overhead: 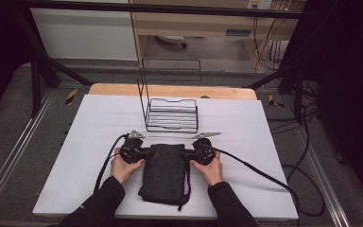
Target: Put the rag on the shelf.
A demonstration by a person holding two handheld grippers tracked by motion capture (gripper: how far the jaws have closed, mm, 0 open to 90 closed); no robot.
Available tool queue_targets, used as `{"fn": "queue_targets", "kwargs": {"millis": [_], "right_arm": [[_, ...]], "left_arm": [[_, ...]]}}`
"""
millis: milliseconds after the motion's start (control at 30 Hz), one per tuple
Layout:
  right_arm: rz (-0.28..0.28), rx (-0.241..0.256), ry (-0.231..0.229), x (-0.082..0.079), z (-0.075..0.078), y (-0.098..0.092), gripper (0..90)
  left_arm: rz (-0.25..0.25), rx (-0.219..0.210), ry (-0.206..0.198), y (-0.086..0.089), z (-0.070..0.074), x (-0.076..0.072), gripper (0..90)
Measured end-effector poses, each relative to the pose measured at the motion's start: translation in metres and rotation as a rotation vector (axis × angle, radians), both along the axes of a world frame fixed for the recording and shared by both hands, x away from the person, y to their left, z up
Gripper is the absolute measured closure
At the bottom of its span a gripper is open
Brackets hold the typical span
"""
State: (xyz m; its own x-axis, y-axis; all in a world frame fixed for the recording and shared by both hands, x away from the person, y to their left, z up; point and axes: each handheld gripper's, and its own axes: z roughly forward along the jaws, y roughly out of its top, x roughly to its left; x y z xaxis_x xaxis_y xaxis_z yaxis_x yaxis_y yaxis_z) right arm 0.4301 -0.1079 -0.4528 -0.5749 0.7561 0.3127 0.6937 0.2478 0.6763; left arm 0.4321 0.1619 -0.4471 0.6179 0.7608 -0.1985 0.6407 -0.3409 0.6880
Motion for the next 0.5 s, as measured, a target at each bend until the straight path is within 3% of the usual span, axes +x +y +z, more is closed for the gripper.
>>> {"fn": "queue_targets", "kwargs": {"millis": [233, 500], "right_arm": [[-0.005, 0.018, 0.010, 0.000, 0.002, -0.001, 77.0], [-0.006, 0.050, -0.024, -0.005, 0.013, -0.003, 77.8]], "left_arm": [[-0.001, -0.013, 0.010, 0.003, 0.002, 0.000, 80.5], [-0.012, -0.053, -0.027, 0.009, 0.017, -0.005, 81.3]]}}
